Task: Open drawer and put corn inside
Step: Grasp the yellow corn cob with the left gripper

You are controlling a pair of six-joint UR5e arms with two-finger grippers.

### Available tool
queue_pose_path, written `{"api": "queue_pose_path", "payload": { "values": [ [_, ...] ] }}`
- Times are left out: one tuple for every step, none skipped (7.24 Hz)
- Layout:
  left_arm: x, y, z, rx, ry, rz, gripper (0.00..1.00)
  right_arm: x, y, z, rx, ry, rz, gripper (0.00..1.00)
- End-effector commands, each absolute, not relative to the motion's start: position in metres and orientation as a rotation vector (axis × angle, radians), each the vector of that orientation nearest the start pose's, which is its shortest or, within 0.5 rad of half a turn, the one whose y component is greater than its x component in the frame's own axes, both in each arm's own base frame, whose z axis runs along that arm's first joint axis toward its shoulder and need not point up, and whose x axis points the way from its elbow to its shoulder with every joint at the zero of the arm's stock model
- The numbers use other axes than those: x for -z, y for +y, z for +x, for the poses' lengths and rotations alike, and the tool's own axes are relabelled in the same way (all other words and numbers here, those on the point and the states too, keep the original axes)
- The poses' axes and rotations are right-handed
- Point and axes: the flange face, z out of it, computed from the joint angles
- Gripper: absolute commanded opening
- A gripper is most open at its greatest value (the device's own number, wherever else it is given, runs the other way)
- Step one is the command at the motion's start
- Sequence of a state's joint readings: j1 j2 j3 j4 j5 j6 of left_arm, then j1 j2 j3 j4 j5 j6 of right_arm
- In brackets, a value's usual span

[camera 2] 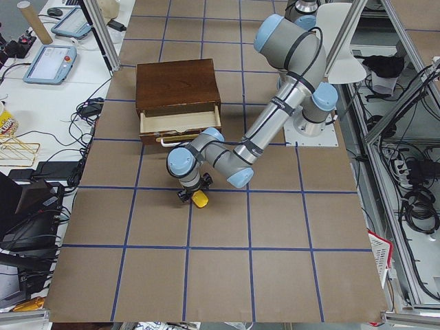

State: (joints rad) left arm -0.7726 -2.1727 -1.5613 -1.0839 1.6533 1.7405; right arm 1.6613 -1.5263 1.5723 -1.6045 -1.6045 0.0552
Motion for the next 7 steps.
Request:
{"api": "queue_pose_path", "payload": {
  "values": [
    [-0.184,-0.549,0.383,-0.165,2.852,1.462,0.16,-0.468,-0.495,0.175,-0.016,3.176,-0.056,1.0],
    [-0.186,-0.549,0.383,-0.161,2.85,1.46,0.0,-0.468,-0.495,0.175,-0.016,3.176,-0.056,1.0],
    [-0.193,-0.552,0.381,-0.153,2.841,1.454,0.0,-0.468,-0.495,0.175,-0.016,3.176,-0.056,1.0],
    [-0.207,-0.555,0.376,-0.129,2.83,1.436,0.0,-0.468,-0.495,0.175,-0.016,3.176,-0.056,1.0],
    [-0.219,-0.558,0.375,-0.09,2.824,1.418,0.0,-0.468,-0.495,0.175,-0.016,3.176,-0.056,1.0],
    [-0.252,-0.563,0.376,-0.065,2.795,1.358,0.0,-0.468,-0.495,0.175,-0.016,3.176,-0.056,1.0],
    [-0.292,-0.568,0.379,-0.025,2.757,1.299,0.0,-0.468,-0.495,0.175,-0.016,3.176,-0.056,1.0]
  ]
}}
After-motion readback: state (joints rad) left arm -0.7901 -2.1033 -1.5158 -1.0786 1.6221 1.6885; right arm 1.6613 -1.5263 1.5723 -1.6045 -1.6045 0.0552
